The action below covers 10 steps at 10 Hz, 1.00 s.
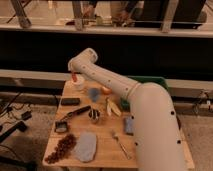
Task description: Place pepper in paper cup
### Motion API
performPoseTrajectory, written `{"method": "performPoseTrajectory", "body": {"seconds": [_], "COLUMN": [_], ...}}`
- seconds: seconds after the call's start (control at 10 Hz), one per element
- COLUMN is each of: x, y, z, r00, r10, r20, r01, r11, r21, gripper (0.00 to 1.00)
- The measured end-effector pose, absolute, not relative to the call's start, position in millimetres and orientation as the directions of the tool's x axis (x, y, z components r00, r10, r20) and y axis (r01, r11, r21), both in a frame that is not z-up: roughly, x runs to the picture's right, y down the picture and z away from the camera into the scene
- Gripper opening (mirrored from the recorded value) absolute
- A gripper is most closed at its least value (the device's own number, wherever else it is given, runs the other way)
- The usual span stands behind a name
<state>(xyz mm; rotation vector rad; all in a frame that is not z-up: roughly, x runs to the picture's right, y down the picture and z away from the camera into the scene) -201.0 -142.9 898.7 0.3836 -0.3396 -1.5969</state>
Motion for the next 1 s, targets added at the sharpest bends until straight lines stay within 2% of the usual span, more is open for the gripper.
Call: {"method": "performPoseTrajectory", "body": {"seconds": [1.0], "x": [-189.9], "y": [-138.9], "z": [909.1], "r00": [-0.027], "r10": [-0.997], "r20": [-0.07], "r01": [0.894], "r11": [-0.055], "r21": [0.445], "gripper": [0.04]}}
